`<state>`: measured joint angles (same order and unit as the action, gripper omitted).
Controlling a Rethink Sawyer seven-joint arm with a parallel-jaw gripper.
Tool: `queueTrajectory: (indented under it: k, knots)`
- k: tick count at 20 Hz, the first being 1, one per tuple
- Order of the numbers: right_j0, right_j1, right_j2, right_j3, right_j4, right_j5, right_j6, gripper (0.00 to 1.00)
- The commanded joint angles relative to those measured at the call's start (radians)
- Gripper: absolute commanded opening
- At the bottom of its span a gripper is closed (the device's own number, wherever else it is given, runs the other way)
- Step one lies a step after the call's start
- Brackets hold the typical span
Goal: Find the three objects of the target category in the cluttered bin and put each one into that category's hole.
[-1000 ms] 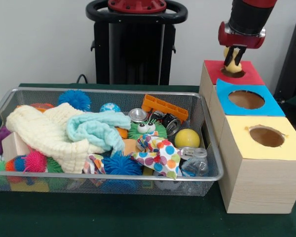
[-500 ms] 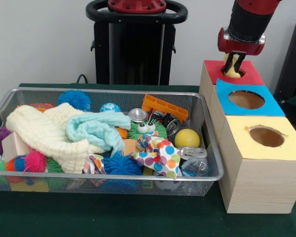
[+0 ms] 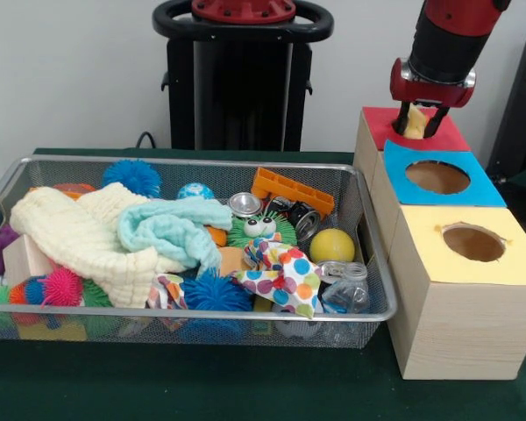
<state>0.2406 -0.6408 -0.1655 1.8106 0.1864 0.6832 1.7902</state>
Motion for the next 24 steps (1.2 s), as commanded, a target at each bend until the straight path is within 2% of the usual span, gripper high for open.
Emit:
queueTrajectory:
  k: [1,16,17,21,24]
  knots:
    - [-0.049,0.034,0.034,-0.079,0.073,0.036,0.247,1.0]
    - [-0.06,0.017,0.031,-0.088,0.074,0.092,0.219,1.0]
    - [-0.061,0.013,0.036,-0.078,0.074,0.082,0.21,0.0]
    - [-0.051,0.013,0.021,-0.073,0.086,0.085,0.248,0.0]
    - [-0.051,0.015,0.019,-0.073,0.083,0.074,0.241,0.0]
